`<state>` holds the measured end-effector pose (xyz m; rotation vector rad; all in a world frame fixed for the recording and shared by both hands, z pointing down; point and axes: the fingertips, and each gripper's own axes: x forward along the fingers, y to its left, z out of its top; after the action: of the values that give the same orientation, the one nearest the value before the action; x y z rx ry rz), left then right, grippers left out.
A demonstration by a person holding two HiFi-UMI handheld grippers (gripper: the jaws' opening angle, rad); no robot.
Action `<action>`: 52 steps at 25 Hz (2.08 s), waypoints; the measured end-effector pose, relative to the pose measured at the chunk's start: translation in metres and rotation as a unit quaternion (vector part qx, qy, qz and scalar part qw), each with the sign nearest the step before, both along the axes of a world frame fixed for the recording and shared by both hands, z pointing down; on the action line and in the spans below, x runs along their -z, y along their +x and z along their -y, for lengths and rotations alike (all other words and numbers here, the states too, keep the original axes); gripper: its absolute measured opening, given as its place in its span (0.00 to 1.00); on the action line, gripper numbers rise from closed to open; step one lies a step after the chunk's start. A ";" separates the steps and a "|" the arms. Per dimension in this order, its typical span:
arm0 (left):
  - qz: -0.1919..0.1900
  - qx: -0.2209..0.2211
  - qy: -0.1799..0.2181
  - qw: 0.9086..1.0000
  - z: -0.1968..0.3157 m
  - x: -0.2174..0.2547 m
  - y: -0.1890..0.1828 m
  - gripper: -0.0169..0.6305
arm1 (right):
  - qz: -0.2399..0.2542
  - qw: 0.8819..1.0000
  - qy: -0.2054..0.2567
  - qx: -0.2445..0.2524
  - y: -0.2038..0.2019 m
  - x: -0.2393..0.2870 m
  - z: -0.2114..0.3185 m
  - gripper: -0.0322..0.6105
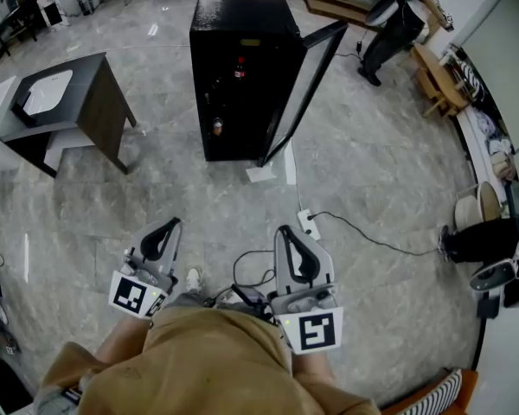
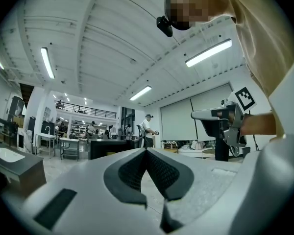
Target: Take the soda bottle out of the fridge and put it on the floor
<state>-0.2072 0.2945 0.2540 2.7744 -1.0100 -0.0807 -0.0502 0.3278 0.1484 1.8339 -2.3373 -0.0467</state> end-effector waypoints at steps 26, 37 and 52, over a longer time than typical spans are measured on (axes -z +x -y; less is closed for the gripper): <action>0.009 0.013 -0.012 1.000 0.098 -0.052 0.027 0.03 | -0.009 0.999 -0.051 0.007 0.039 -0.060 0.086 0.05; 0.012 0.003 -0.031 0.999 0.267 -0.104 0.026 0.03 | -0.030 0.998 -0.051 0.000 0.039 -0.093 0.261 0.05; -0.013 -0.058 -0.059 0.997 0.360 -0.141 0.025 0.03 | -0.040 0.996 -0.058 -0.062 0.030 -0.103 0.345 0.05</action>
<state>-0.1818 -0.0655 0.3951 2.7113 -0.8176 -0.0385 -0.0202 -0.0175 0.2518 1.8785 -2.1220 0.0300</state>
